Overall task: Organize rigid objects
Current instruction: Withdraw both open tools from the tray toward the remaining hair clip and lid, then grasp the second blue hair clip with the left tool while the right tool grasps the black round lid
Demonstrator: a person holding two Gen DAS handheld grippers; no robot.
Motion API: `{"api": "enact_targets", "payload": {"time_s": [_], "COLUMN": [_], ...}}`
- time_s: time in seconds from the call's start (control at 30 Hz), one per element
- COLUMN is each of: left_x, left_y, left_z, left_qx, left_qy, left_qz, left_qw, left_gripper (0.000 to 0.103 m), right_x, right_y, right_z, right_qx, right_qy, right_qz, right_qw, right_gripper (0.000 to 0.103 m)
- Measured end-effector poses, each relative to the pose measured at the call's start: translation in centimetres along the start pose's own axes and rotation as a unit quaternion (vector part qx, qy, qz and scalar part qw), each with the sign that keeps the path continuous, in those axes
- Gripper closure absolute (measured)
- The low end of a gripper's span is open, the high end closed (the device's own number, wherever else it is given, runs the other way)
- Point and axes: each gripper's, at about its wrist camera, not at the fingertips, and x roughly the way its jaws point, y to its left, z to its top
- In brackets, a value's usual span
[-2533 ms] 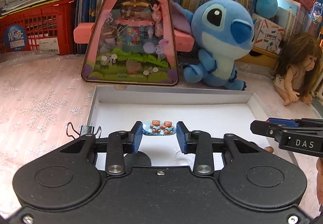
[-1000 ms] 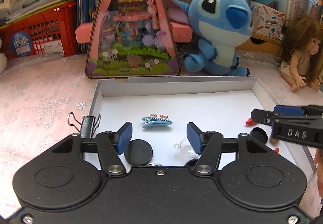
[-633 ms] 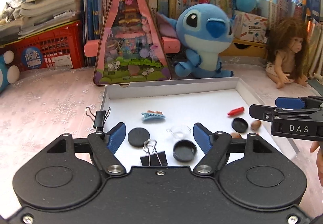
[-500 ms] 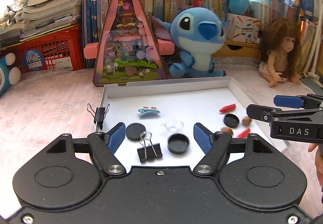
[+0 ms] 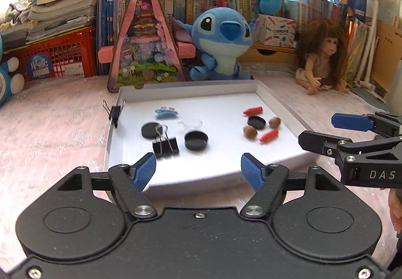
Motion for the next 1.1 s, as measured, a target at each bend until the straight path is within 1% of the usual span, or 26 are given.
{"api": "enact_targets", "payload": {"time_s": [0.23,0.47,0.57,0.63,0.77,0.87,0.97,1.07,1.1], "left_x": [-1.4,-3.0,-3.9,-4.4,-5.0,-5.1,-5.0,-4.9,-4.9], "left_y": [-0.2,-0.3,-0.1,-0.1,0.0,0.2,0.4,0.5,0.6], "left_z": [-2.9,-5.3,-6.0,-6.4,-7.1,-7.4,-7.6,-7.8,-7.8], "left_qx": [-0.007,-0.010,-0.009,-0.005,0.005,0.002,-0.002,-0.004,-0.004], "left_qy": [0.009,0.007,-0.002,-0.009,-0.018,-0.016,-0.011,-0.009,-0.009], "left_qz": [-0.016,-0.038,-0.046,-0.046,-0.042,-0.042,-0.041,-0.039,-0.040], "left_qw": [0.9998,0.9992,0.9989,0.9989,0.9990,0.9990,0.9991,0.9992,0.9992], "left_gripper": [0.030,0.030,0.030,0.030,0.030,0.030,0.030,0.030,0.030], "right_x": [-2.0,-4.1,-4.9,-5.3,-5.8,-5.6,-5.3,-5.0,-4.9], "right_y": [1.1,1.7,1.9,2.2,3.7,5.0,5.8,6.3,6.3], "right_z": [-2.5,-4.9,-5.9,-6.6,-8.0,-8.8,-9.2,-9.3,-9.4], "right_qx": [-0.016,-0.028,-0.032,-0.039,-0.080,-0.104,-0.110,-0.113,-0.113], "right_qy": [-0.002,-0.005,0.001,0.004,0.009,0.018,0.030,0.037,0.040], "right_qz": [0.012,0.048,0.068,0.086,0.112,0.120,0.130,0.136,0.139], "right_qw": [1.000,0.998,0.997,0.996,0.990,0.987,0.985,0.984,0.983], "right_gripper": [0.014,0.012,0.011,0.010,0.010,0.010,0.010,0.013,0.017]}}
